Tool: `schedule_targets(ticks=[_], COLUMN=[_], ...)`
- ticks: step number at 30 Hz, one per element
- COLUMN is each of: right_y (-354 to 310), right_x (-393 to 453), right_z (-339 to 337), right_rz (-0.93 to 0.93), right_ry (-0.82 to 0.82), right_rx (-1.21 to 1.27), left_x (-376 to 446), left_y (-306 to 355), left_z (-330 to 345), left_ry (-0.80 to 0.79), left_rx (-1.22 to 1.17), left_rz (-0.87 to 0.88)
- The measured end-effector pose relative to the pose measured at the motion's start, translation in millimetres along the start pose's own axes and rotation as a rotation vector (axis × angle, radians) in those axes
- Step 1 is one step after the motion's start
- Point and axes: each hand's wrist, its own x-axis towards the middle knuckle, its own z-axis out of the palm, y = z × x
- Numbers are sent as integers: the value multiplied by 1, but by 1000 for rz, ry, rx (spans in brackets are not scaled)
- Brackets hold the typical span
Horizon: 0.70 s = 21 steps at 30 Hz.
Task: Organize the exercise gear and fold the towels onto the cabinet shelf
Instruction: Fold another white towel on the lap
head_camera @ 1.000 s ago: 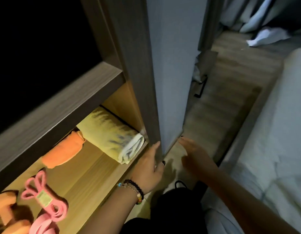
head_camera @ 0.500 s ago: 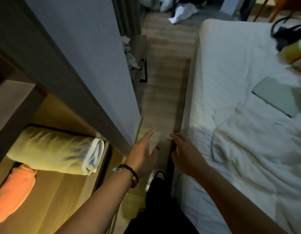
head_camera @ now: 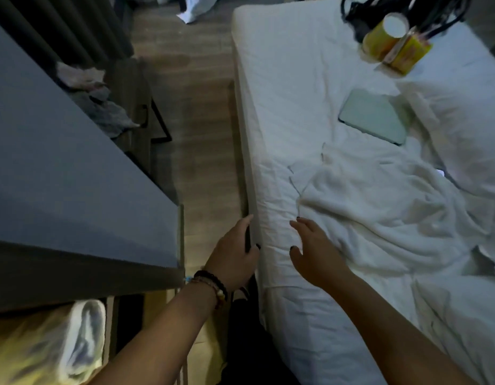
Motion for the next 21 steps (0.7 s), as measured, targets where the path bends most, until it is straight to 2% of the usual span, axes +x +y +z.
schedule_targets(ticks=[5,11,19,21], right_y=[37,98,160,171], right_x=[35,85,112,110], right_z=[-1,21,67,75], right_rz=[117,258,292,262], right_ry=[30,-25,-216,-186], right_rx=[21,20,-300,-381], left_x=[51,109,153,155], left_y=[3,-6,-25,-30], left_z=[19,55,107,114], left_ry=[-105,-175,-275,-284], left_rx=[53,110,144,139], left_rz=[5,-5,-4,-17])
